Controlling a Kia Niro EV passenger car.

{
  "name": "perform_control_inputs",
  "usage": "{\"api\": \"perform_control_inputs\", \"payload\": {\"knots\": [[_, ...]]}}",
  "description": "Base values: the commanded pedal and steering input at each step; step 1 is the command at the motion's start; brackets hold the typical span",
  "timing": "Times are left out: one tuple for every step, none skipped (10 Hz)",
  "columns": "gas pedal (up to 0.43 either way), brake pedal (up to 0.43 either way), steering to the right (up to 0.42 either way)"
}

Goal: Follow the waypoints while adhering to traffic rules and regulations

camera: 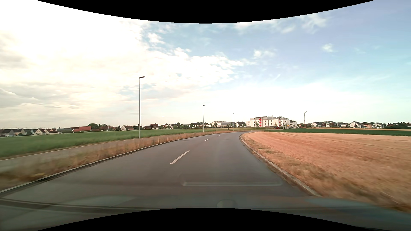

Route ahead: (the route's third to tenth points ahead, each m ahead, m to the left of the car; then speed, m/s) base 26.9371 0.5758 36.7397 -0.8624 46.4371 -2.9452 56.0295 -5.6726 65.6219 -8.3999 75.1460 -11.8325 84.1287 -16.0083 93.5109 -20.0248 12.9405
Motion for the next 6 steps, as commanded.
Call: {"api": "perform_control_inputs", "payload": {"knots": [[0.197,0.000,0.023],[0.197,0.000,0.023],[0.197,0.000,0.023],[0.197,0.000,0.023],[0.197,0.000,0.023],[0.197,0.000,0.023]]}}
